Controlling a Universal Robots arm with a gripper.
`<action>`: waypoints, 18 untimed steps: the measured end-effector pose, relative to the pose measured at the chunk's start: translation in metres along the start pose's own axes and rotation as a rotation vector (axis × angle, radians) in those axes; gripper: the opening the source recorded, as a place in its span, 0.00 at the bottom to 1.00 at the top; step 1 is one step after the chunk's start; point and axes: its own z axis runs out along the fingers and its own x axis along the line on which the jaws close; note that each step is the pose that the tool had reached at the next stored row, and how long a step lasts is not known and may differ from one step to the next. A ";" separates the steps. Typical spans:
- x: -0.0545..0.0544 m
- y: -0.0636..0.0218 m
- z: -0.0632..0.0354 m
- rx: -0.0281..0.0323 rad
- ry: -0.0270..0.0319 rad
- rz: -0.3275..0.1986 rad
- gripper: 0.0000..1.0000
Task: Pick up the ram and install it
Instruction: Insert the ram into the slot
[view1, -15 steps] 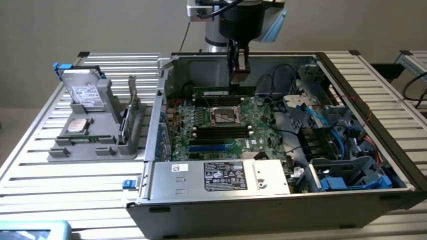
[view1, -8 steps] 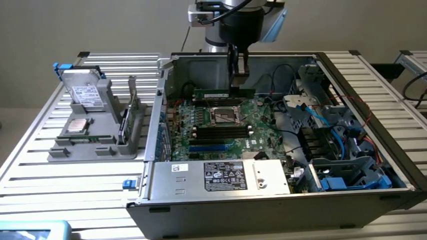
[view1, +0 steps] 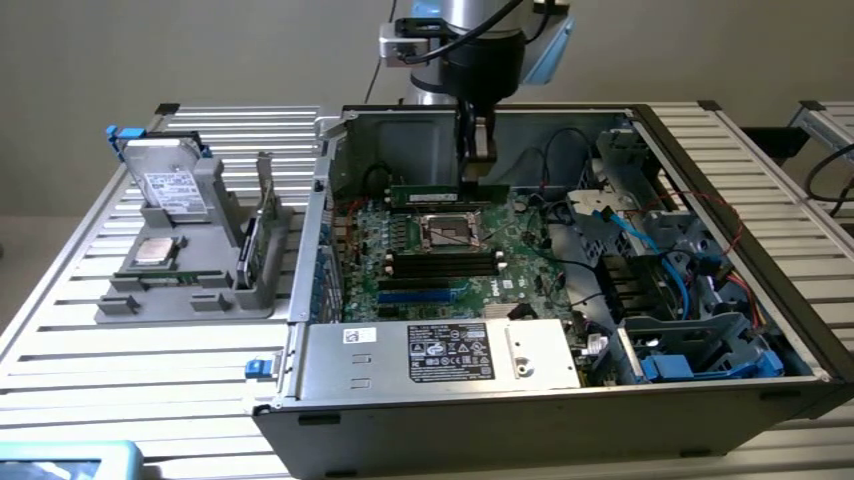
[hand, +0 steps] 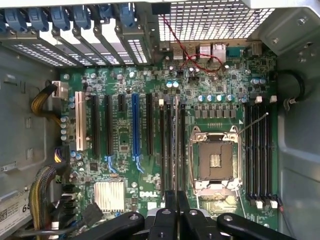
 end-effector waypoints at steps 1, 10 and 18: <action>0.000 -0.0002 0.0011 0.0000 0.0023 0.000 0.13; -0.004 -0.0009 0.0145 0.0004 0.0122 0.003 0.13; -0.007 -0.0007 0.0289 0.0002 0.0124 0.006 0.13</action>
